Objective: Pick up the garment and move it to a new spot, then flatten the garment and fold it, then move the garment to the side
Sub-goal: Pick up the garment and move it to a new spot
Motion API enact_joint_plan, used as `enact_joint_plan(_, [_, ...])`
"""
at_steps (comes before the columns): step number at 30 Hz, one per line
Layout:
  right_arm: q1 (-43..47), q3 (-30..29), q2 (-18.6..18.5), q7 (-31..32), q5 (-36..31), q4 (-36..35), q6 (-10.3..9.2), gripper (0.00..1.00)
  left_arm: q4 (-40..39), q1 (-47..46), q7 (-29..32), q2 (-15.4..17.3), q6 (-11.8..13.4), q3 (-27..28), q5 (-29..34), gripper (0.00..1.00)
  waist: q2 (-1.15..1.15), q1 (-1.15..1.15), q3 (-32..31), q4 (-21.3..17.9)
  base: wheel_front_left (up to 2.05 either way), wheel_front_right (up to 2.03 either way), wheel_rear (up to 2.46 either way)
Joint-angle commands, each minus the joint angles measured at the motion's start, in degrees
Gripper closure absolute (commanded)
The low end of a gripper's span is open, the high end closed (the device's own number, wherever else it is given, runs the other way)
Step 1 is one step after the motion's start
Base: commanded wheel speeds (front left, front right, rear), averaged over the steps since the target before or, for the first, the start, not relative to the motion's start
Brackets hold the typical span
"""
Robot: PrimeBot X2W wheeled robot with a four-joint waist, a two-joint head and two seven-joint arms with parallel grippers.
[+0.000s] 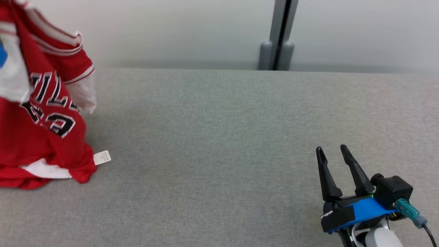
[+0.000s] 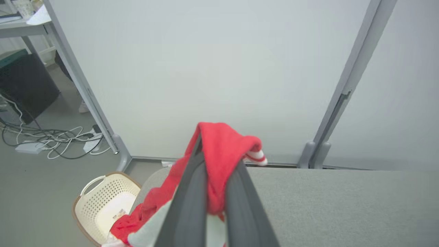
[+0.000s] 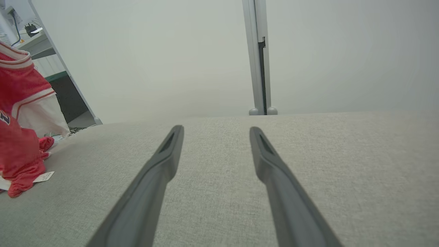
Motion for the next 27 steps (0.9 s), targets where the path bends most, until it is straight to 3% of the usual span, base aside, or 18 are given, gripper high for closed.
enact_joint_plan(1, [1.0, 0.1, -0.2, -0.2, 0.5, 0.2, 0.03, 0.0, -0.6, -2.5, -0.7, -1.5, -0.6, -0.4, -0.6, 1.0, 0.0, 0.01, -2.0, -2.2, 0.0, 0.0, 0.0])
enact_joint_plan(11, [1.6, 1.3, -0.2, 0.2, 1.5, 0.2, 0.03, 0.0, -1.8, -13.2, -4.0, -10.6, -2.7, -3.5, -3.0, 1.0, 0.0, 0.01, -3.6, -10.6, 0.0, 0.0, 0.0])
enact_joint_plan(17, [1.1, 2.6, -0.2, 0.1, 2.4, 0.2, 0.03, 0.0, -0.5, -15.8, -3.9, -13.5, -4.1, -6.3, -3.3, 1.0, 0.0, 0.01, -3.2, -15.6, 0.0, 0.0, 0.0])
enact_joint_plan(27, [2.0, 1.7, -0.2, -0.6, 2.7, 0.6, 0.03, 0.0, 1.7, -11.1, -4.4, -17.4, -5.5, -11.9, -3.7, 1.0, 0.0, 0.01, -1.9, -17.9, 0.0, 0.0, 0.0])
